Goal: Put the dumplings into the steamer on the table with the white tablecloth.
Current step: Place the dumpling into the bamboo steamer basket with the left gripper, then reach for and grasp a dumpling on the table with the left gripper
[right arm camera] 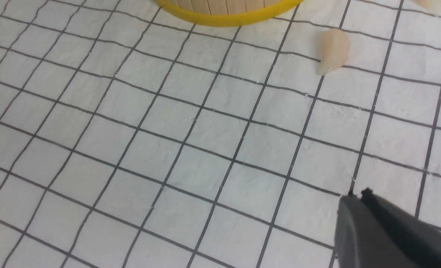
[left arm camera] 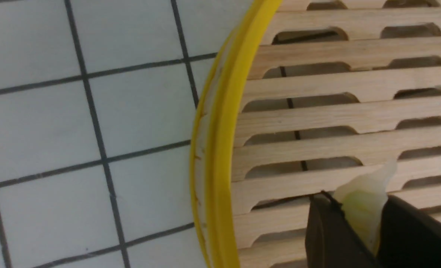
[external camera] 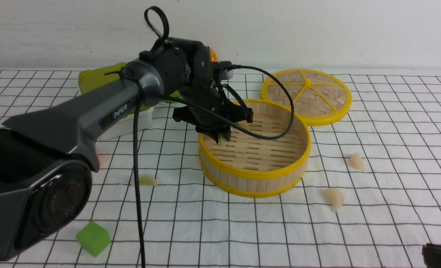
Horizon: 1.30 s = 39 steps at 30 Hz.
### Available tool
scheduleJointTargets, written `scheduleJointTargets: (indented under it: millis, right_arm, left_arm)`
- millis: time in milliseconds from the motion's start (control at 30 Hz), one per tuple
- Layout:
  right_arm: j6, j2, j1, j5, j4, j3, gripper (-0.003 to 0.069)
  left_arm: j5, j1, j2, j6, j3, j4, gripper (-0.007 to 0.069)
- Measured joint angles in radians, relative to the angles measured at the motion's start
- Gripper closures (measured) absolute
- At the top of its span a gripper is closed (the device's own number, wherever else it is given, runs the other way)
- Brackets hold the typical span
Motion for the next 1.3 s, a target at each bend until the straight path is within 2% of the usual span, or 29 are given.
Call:
scheduleJointTargets:
  millis: [133,200,233,300,367,400,467,500,567,700,833,1067,1200,1300]
  right_arm:
    - [-0.018,0.000,0.000,-0.001,-0.001,0.000,0.0653]
    - [-0.021,0.000,0.000,-0.002,-0.001,0.000,0.0653]
    - [-0.021,0.000,0.000,-0.002,-0.001,0.000,0.0653]
    - [-0.021,0.000,0.000,-0.002,-0.001,0.000,0.0652]
    - [-0.021,0.000,0.000,-0.002,-0.001,0.000,0.0650]
    - [-0.021,0.000,0.000,-0.002,-0.001,0.000,0.0650]
    - [-0.021,0.000,0.000,-0.002,-0.001,0.000,0.0649]
    - [-0.021,0.000,0.000,-0.002,-0.001,0.000,0.0649]
    - [-0.021,0.000,0.000,-0.002,0.004,0.000,0.0648]
    - [-0.021,0.000,0.000,0.007,0.015,0.000,0.0646]
    - [-0.021,0.001,0.000,0.018,0.019,0.000,0.0644]
    - [-0.021,0.001,0.000,0.018,0.026,0.000,0.0639]
    - [-0.021,0.001,0.000,0.018,0.027,0.000,0.0639]
    - [-0.021,0.001,0.000,0.018,0.029,0.000,0.0639]
  left_arm:
    - [-0.001,-0.001,0.019,-0.004,-0.003,-0.003,0.0395]
    - [0.008,-0.004,0.017,0.008,-0.003,-0.006,0.0263]
    - [0.011,-0.004,0.014,0.009,-0.003,-0.008,0.0255]
    - [0.063,-0.006,-0.020,0.031,-0.003,0.004,0.0169]
    - [0.119,-0.006,-0.065,0.055,-0.003,0.040,0.0131]
    - [0.125,-0.006,-0.071,0.055,-0.003,0.046,0.0131]
    - [0.222,-0.006,-0.152,0.095,-0.005,0.159,0.0120]
    - [0.231,-0.005,-0.157,0.099,-0.006,0.159,0.0120]
    - [0.297,0.010,-0.205,0.140,-0.009,0.242,0.0145]
    - [0.307,0.084,-0.224,0.153,0.072,0.199,0.0218]
    - [0.310,0.135,-0.202,0.197,0.203,0.148,0.0260]
    - [0.280,0.139,-0.197,0.285,0.291,0.136,0.0246]
    - [0.263,0.138,-0.197,0.402,0.325,0.164,0.0228]
    - [0.238,0.138,-0.197,0.447,0.340,0.178,0.0228]
